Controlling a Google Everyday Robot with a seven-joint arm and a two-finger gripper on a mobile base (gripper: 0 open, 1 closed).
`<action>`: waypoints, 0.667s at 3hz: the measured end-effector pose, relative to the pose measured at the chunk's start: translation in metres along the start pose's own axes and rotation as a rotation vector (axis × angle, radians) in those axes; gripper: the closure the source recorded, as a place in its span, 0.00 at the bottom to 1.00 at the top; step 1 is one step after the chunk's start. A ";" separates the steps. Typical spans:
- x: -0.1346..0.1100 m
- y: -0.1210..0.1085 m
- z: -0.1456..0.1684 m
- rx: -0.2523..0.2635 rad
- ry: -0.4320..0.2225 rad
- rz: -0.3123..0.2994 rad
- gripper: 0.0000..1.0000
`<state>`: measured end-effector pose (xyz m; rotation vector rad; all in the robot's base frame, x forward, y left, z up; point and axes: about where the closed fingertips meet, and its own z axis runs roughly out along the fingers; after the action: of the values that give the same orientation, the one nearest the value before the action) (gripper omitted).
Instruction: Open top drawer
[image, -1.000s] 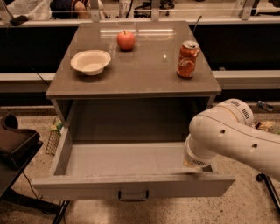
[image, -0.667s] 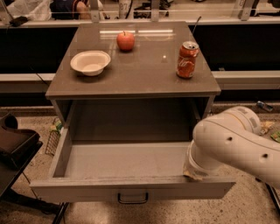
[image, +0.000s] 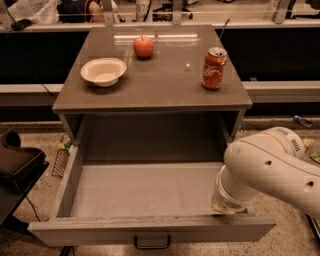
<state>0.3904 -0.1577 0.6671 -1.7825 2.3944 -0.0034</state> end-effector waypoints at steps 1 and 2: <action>0.000 0.000 -0.001 0.002 0.001 -0.001 0.38; 0.000 0.000 -0.002 0.005 0.002 -0.002 0.13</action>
Offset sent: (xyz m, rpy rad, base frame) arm -0.0003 -0.0001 0.0008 -0.0015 -0.0016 0.0004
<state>0.3898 -0.1578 0.6692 -1.7833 2.3920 -0.0117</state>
